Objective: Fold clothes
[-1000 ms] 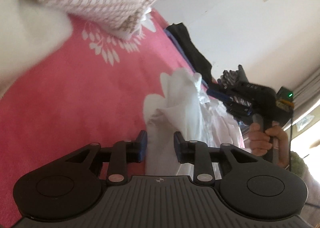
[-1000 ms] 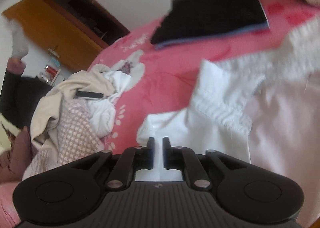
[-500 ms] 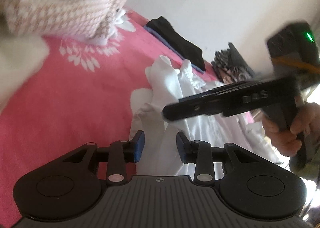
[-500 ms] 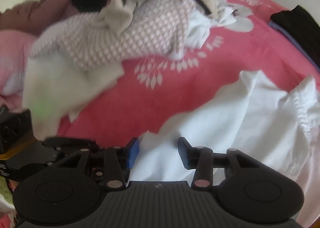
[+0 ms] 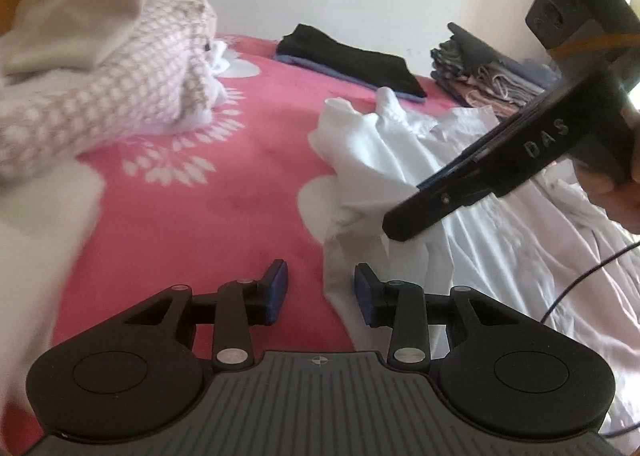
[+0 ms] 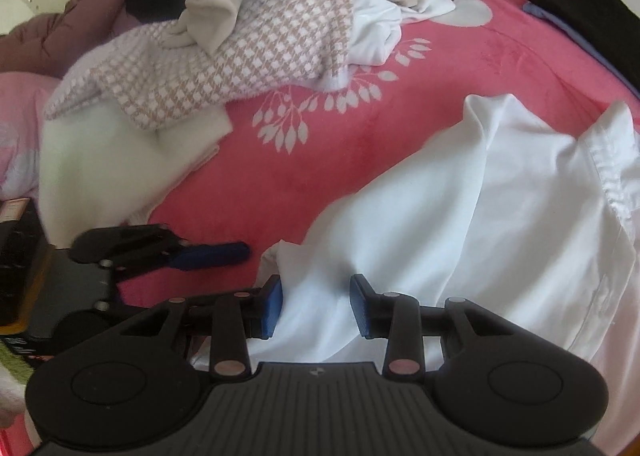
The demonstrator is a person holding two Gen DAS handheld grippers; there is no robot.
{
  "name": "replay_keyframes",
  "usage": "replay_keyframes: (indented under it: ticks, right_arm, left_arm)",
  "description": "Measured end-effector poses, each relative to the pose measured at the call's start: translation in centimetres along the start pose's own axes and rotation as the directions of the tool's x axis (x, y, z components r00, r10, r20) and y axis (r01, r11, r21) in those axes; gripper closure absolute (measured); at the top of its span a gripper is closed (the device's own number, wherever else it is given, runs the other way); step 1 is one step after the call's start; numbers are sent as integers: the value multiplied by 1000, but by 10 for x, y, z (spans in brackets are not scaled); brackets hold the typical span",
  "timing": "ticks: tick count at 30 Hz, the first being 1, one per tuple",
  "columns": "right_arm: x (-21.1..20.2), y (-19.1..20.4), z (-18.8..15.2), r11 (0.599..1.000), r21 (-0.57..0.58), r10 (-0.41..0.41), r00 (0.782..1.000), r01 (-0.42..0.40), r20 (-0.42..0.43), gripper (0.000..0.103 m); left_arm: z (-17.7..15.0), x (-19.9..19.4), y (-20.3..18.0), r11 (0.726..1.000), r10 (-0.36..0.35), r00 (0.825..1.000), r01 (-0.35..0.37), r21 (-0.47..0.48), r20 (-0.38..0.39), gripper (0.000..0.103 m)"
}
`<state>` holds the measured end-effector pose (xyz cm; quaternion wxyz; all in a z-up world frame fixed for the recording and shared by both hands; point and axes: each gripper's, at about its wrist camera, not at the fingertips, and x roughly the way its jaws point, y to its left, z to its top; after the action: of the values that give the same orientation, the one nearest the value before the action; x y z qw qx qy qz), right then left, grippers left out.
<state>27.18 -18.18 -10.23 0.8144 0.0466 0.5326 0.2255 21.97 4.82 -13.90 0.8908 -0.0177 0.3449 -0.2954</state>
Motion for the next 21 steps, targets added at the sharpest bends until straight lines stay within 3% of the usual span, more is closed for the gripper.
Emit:
replay_keyframes:
  ticks: [5, 6, 8, 9, 17, 21]
  right_arm:
    - [-1, -1, -2, 1000, 1, 9, 1000, -9, 12, 64]
    - [-2, -2, -2, 1000, 5, 14, 1000, -14, 17, 64]
    - [-5, -5, -2, 999, 17, 31, 999, -32, 34, 64]
    - [-7, -7, -2, 999, 23, 40, 998, -41, 42, 64]
    - [-7, -24, -1, 994, 76, 76, 995, -81, 64, 63]
    - [-13, -57, 0, 972, 221, 50, 989, -80, 142, 63]
  left_arm:
    - [8, 13, 5, 997, -68, 998, 68, -43, 1, 68]
    - [9, 14, 5, 996, -73, 997, 73, -41, 5, 74]
    - [8, 12, 4, 998, -49, 999, 49, -34, 13, 97]
    - [8, 11, 4, 999, -32, 999, 32, -40, 16, 102]
    - [-5, 0, -2, 992, 126, 987, -124, -21, 98, 102]
    - [-11, 1, 2, 990, 131, 985, -124, -67, 110, 102]
